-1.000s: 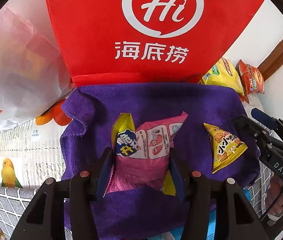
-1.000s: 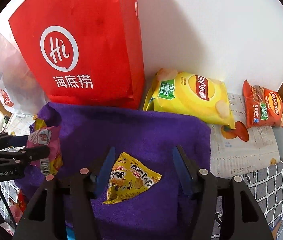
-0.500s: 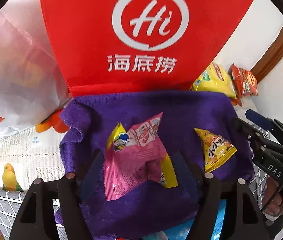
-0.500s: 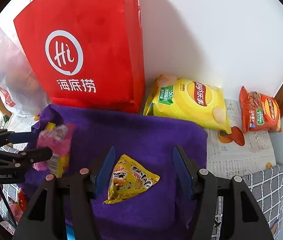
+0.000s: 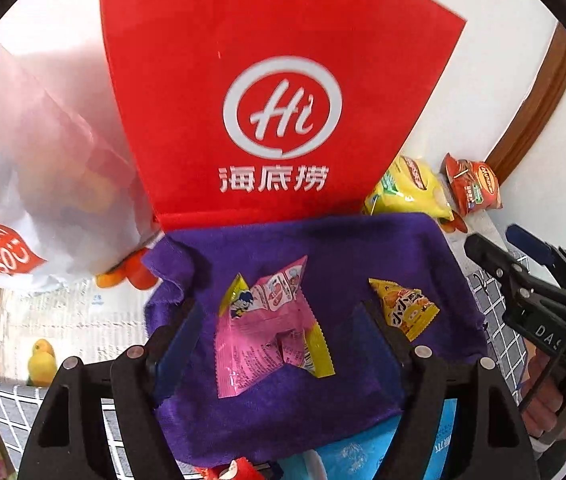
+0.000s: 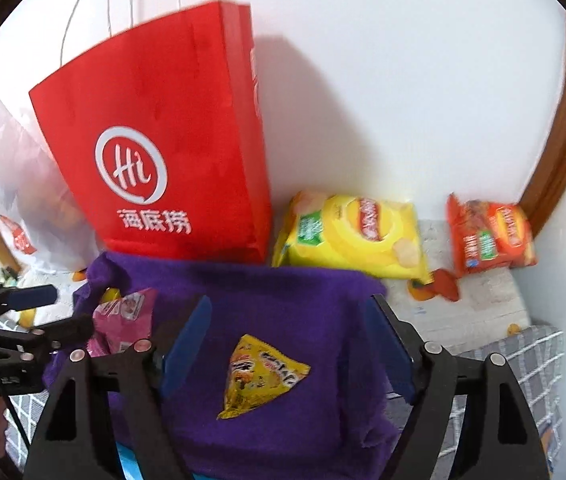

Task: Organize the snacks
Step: 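Withdraw both open tools from the towel back toward the snack pile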

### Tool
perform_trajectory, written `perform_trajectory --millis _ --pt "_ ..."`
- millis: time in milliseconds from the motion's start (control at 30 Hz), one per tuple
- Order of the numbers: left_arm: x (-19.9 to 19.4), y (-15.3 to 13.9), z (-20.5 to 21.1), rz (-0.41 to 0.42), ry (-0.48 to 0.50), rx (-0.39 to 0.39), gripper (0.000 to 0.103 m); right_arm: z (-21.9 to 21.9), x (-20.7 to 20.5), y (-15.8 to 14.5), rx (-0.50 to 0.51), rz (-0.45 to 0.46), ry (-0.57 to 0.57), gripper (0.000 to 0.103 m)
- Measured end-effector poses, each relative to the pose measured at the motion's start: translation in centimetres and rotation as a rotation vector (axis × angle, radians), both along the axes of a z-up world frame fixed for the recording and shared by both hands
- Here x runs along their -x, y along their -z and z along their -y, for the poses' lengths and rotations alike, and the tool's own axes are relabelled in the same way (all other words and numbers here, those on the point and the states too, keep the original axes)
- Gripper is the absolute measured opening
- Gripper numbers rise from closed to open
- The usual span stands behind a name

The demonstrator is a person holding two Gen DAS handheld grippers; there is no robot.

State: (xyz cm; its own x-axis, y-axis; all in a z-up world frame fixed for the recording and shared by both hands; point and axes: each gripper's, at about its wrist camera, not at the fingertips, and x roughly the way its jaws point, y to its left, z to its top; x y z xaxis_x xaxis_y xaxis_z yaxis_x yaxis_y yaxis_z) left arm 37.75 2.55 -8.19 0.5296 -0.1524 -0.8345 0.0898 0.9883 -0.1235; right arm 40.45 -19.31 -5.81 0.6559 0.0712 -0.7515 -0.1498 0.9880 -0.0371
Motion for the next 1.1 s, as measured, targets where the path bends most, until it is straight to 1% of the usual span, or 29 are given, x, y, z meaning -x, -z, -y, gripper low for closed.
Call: perform_trajectory --millis 100,167,233,300,367,400,467,500,567,633,700,800,900,967,1033,1100 --pt "0.7 -1.2 0.0 0.033 0.003 -0.001 0.076 0.2 1.0 -0.4 0.016 -0.002 0.033 0.080" --pt "1.3 -2.0 -0.1 0.051 0.003 0.002 0.076 0.2 2.2 -1.0 0.030 0.016 0.032 0.080" --pt "2.2 -3.2 -0.1 0.087 0.006 -0.001 0.076 0.3 3.7 -1.8 0.039 0.036 0.045 0.080" --pt "3.0 -4.1 0.3 0.113 -0.002 -0.027 0.076 0.4 5.0 -2.5 0.021 0.039 0.031 0.080" --pt "3.7 -4.8 0.6 0.129 0.005 -0.034 0.076 0.7 6.7 -3.2 -0.032 0.034 0.026 0.080" --pt "4.1 -5.1 0.7 0.132 0.013 -0.029 0.076 0.9 7.6 -3.6 -0.037 0.029 0.030 0.080" --pt "4.7 -5.7 1.0 0.139 0.022 -0.027 0.076 1.1 8.9 -4.1 -0.012 0.036 0.053 0.080" --pt "5.1 -6.3 1.3 0.149 0.028 -0.044 0.076 1.4 9.7 -4.3 -0.007 0.042 0.064 0.080" --pt "5.7 -7.1 1.5 0.165 0.026 -0.055 0.076 2.3 11.1 -4.7 -0.036 0.030 0.084 0.080" --pt "6.7 -8.1 1.5 0.184 0.028 -0.028 0.076 3.1 12.6 -4.9 -0.070 0.003 0.097 0.080" --pt "8.0 -8.8 1.4 0.190 0.043 0.002 0.076 3.6 13.9 -5.2 -0.065 0.009 0.109 0.078" --pt "9.7 -9.1 1.3 0.203 0.045 0.009 0.076 3.6 16.1 -5.5 -0.015 0.037 0.114 0.078" --pt "11.2 -8.9 1.0 0.198 0.032 -0.002 0.076 3.3 17.9 -5.2 -0.006 0.045 0.103 0.078" --pt "12.0 -8.5 0.7 0.187 0.031 0.020 0.076 3.2 18.6 -4.9 0.000 0.042 0.102 0.078" --pt "13.1 -8.1 0.3 0.174 0.026 0.038 0.076 3.3 19.7 -4.5 -0.027 0.036 0.098 0.078" --pt "14.2 -7.8 -0.1 0.168 0.019 0.044 0.076 3.3 20.3 -3.9 -0.049 0.003 0.079 0.078"
